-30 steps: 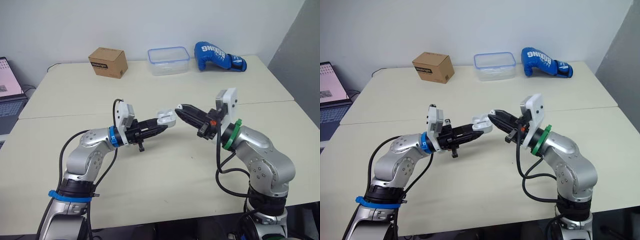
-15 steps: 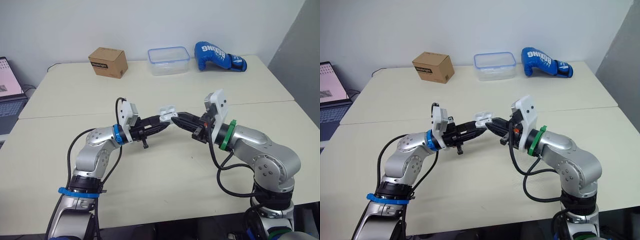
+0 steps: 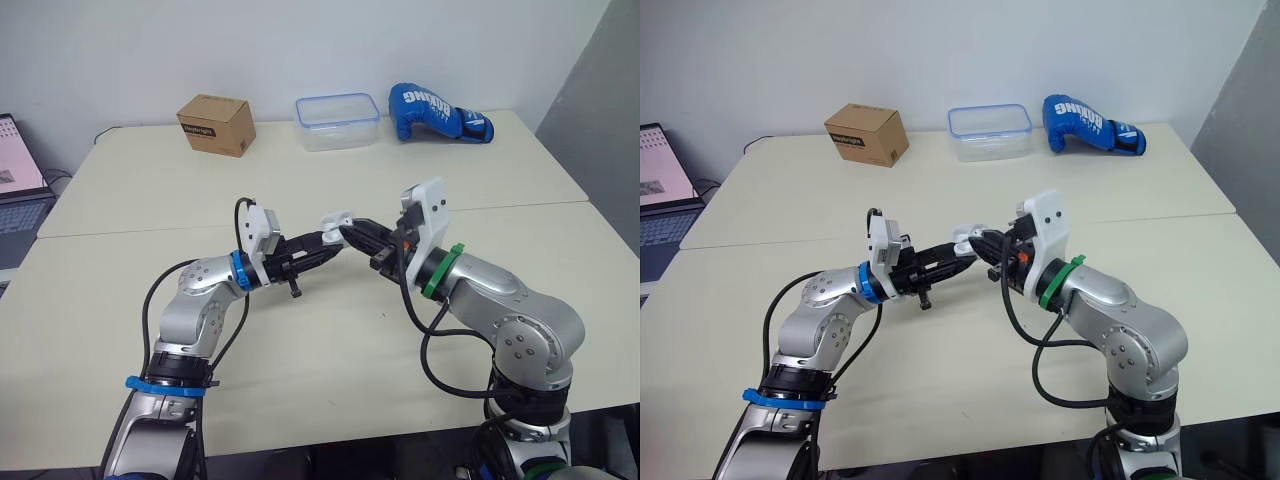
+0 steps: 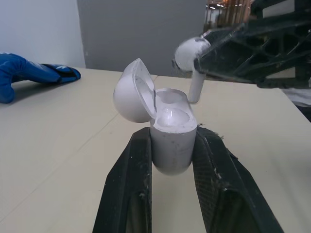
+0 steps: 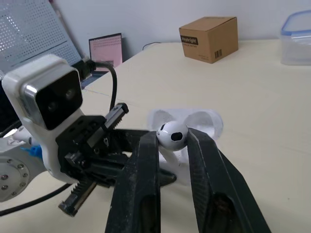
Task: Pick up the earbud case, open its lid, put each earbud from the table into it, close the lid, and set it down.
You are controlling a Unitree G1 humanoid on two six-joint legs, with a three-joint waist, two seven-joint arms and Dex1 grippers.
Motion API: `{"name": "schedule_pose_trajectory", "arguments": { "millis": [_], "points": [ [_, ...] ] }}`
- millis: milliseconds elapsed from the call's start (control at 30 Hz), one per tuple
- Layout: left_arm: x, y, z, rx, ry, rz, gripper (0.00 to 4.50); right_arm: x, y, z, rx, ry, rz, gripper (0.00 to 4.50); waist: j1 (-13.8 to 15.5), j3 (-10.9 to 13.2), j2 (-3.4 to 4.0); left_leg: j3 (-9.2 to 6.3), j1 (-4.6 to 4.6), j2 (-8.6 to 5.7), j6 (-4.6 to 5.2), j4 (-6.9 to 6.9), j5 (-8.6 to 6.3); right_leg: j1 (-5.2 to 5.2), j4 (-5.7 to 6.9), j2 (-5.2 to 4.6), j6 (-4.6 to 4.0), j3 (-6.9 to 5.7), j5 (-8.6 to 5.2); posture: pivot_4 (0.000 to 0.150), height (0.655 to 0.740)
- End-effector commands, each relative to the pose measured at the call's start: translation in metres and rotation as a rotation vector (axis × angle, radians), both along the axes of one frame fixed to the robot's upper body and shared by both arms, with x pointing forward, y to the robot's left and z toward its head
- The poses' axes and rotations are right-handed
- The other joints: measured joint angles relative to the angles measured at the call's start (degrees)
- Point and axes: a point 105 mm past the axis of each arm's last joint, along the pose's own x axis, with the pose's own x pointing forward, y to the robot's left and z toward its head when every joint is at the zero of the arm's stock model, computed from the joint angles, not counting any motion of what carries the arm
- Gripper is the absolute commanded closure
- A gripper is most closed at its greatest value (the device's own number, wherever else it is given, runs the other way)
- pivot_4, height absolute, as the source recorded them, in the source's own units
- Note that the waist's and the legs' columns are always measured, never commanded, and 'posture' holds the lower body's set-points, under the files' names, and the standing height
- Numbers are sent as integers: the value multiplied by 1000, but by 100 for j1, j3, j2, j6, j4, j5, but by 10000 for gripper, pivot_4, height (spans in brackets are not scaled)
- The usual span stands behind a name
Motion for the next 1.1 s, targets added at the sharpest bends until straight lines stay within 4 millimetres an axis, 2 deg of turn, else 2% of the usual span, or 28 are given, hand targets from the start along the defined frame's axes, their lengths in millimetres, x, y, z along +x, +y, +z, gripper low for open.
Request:
{"name": "schedule_pose_trajectory", "arguments": {
  "millis": [33,533,1100],
  "points": [
    [0,-3,11,-12,-28,-34,36978,-12,4,22,30,-76,41,40747,0,0,0,0,0,0,0,0,0,0,0,0,0,0,0,1500,7307],
    [4,-15,21,-25,-31,-103,36978,-3,7,26,-3,-61,4,40747,-9,0,0,0,0,0,0,0,0,-1,0,2,0,0,0,1500,7307],
    [5,-15,30,-45,-48,-89,36978,-1,8,10,-65,5,-28,40747,-9,0,0,0,0,1,0,0,0,-1,1,2,0,1,0,1500,7307]
  ]
}}
